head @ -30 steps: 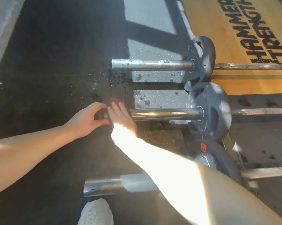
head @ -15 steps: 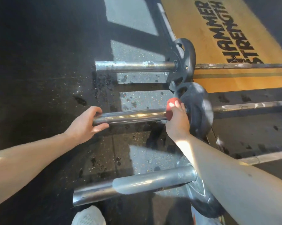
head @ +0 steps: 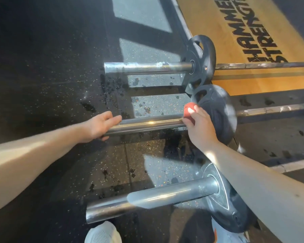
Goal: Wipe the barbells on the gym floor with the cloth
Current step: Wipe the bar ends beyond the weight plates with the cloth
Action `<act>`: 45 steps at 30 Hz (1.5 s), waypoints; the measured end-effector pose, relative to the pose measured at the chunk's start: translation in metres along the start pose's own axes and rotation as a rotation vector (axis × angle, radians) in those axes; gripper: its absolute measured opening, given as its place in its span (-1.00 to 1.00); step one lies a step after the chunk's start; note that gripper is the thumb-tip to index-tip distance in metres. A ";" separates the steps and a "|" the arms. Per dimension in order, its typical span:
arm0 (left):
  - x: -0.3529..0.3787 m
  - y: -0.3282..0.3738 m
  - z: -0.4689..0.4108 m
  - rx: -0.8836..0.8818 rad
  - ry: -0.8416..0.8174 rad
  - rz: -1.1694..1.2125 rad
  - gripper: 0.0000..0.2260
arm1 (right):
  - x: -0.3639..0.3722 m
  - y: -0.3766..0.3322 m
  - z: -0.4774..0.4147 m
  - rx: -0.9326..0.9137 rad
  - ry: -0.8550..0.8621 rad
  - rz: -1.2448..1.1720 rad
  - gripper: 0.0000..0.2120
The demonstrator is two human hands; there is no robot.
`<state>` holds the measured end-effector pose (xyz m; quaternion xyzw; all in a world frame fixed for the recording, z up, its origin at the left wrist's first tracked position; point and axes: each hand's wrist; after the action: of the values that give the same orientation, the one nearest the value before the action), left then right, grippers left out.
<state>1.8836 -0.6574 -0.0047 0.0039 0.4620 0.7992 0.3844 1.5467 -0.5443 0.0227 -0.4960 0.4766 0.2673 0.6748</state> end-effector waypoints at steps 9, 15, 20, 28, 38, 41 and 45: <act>-0.008 -0.007 0.010 0.064 0.011 -0.123 -0.27 | 0.089 -0.136 0.049 -0.198 -0.108 0.088 -0.42; -0.015 0.000 0.022 0.352 0.259 -0.294 -0.67 | 0.058 -0.116 0.044 -0.249 -0.151 -0.069 -0.41; -0.002 0.019 0.012 0.429 0.184 -0.476 -0.75 | 0.013 -0.014 0.024 0.038 0.113 -0.007 -0.38; -0.003 0.028 0.013 0.387 0.158 -0.558 -0.77 | 0.045 -0.105 0.047 -0.126 -0.146 -0.022 -0.27; 0.044 0.074 0.029 0.692 0.169 -0.492 -0.47 | -0.037 -0.101 0.018 -0.095 -0.249 -0.474 -0.65; 0.048 0.082 0.027 0.658 0.369 -0.450 -0.81 | -0.057 -0.096 0.006 -0.053 -0.354 -0.536 -0.64; 0.054 0.098 0.041 0.524 0.296 -0.253 -0.83 | -0.070 -0.086 -0.004 0.016 -0.467 -0.674 -0.77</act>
<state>1.8007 -0.6215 0.0724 -0.0712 0.6996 0.5910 0.3952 1.5889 -0.5713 0.1222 -0.5449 0.1233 0.1328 0.8187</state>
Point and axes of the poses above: each hand's wrist, its own z-axis away from the middle knuckle, its own x-axis out of the palm, y = z × x, and after that the axes turned 5 degrees about y, right-handed
